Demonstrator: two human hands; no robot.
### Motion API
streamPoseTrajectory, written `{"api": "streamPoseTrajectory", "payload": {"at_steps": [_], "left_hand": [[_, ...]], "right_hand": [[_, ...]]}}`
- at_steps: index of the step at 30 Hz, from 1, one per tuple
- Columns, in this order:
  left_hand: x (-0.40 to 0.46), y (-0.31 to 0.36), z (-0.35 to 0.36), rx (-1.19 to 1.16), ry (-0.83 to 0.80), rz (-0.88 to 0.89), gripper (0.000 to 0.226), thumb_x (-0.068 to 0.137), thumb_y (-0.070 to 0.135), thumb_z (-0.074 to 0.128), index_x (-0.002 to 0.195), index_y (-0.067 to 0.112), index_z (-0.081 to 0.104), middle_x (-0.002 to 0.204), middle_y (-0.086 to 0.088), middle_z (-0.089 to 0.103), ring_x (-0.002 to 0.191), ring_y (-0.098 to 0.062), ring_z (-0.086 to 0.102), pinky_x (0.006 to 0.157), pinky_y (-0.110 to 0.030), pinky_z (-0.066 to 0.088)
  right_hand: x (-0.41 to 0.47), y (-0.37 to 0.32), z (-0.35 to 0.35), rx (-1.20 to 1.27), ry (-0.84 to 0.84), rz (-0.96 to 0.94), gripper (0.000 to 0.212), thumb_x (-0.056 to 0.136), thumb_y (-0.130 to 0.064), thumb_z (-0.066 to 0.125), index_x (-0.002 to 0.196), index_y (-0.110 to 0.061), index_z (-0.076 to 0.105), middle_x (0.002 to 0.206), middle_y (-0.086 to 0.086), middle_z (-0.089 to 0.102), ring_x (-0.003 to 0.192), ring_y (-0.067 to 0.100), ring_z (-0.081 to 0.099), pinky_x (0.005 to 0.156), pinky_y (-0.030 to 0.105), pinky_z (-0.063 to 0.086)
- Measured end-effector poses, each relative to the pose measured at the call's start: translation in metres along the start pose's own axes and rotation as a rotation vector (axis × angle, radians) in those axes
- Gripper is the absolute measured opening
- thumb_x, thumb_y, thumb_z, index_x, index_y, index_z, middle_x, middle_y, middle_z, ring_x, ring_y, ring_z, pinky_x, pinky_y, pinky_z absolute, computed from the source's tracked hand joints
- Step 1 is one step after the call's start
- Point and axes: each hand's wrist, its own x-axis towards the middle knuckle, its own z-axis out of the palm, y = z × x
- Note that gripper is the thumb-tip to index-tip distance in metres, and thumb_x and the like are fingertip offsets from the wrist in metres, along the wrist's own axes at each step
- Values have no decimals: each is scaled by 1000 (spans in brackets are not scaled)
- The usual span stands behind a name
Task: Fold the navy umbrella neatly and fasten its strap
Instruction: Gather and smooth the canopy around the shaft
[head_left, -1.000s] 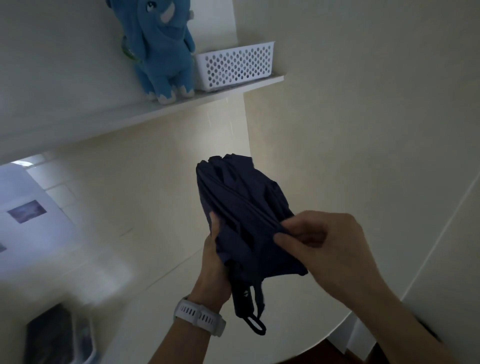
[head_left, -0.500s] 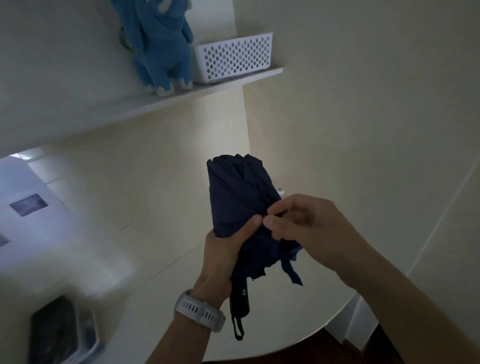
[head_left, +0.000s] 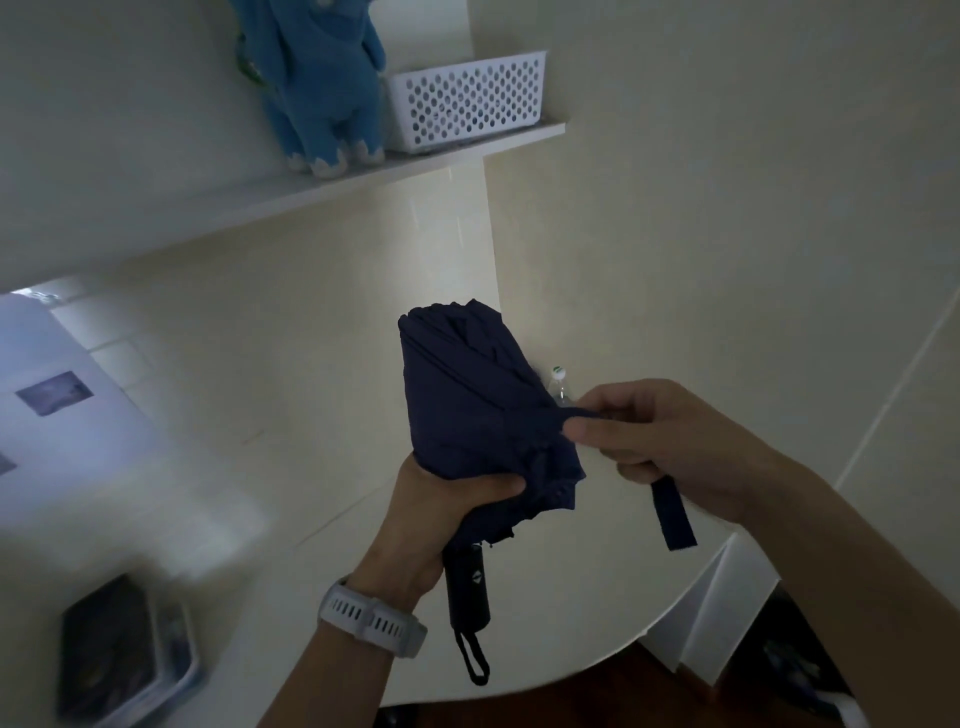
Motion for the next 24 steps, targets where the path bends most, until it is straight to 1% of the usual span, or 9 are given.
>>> {"api": "streamPoseTrajectory", "payload": {"at_steps": [3, 5, 7, 9, 11, 14, 17, 21, 24], "left_hand": [[0, -3, 1, 23, 30, 12, 40, 65, -6, 92, 100, -3, 73, 86, -25, 78, 67, -36, 72, 54, -37, 60], [1, -5, 4, 72, 44, 29, 36, 66, -3, 92, 97, -1, 73, 84, -28, 77, 65, -37, 73, 54, -39, 60], [5, -4, 4, 161, 56, 58, 45, 60, 11, 97, 96, -2, 73, 79, -26, 77, 61, -34, 72, 53, -38, 58], [8, -1, 2, 286, 28, 77, 46, 56, 23, 94, 86, -5, 72, 68, -25, 74, 53, -32, 69, 50, -38, 57], [10, 2, 1, 379, -38, 84, 38, 62, 19, 92, 79, -8, 71, 61, -23, 73, 48, -30, 67, 45, -35, 56], [7, 2, 0, 406, -107, 92, 31, 66, 6, 95, 88, 10, 73, 70, 4, 80, 64, -18, 75, 54, -25, 60], [0, 2, -5, 149, -213, -91, 49, 71, 4, 92, 117, 10, 73, 104, -6, 82, 94, -27, 78, 77, -39, 64], [-9, 3, -13, -25, -357, -226, 26, 85, -3, 74, 110, 1, 72, 89, -10, 81, 70, -21, 78, 53, -25, 59], [-9, 3, -16, -84, -445, -229, 27, 82, -2, 77, 108, 2, 76, 101, -15, 80, 82, -27, 78, 68, -33, 62]], "right_hand": [[-6, -3, 4, -66, 91, -33, 15, 88, -24, 76, 80, -11, 76, 56, -3, 40, 53, 14, 25, 51, 29, 20], [-13, -10, 8, -166, 126, -94, 4, 86, -16, 79, 84, -13, 78, 56, -9, 60, 50, 15, 42, 51, 29, 35], [-23, -17, 7, -439, 142, -230, 25, 80, -13, 86, 100, -23, 74, 62, -9, 69, 53, 10, 58, 58, 23, 49], [-28, -22, 4, -821, 182, -380, 44, 79, -11, 83, 113, -32, 64, 61, -8, 61, 51, 10, 53, 55, 16, 44], [-29, -26, 6, -1034, 184, -507, 40, 82, -9, 77, 111, -35, 67, 63, -14, 60, 55, 9, 55, 54, 12, 38], [-28, -32, 10, -998, 92, -564, 29, 83, -14, 82, 101, -35, 78, 77, -14, 70, 66, 8, 64, 62, 12, 45], [-32, -32, -8, -795, 45, -562, 49, 82, -13, 77, 128, -30, 68, 104, -9, 68, 85, 16, 68, 71, 21, 54], [-19, -4, -37, -935, 175, -447, 87, 77, 22, 58, 138, -40, 54, 121, -6, 59, 83, 12, 72, 73, 38, 62], [-7, 2, -33, -912, 85, -483, 81, 83, 15, 65, 144, -36, 51, 132, -6, 56, 100, 7, 70, 93, 39, 59]]}}
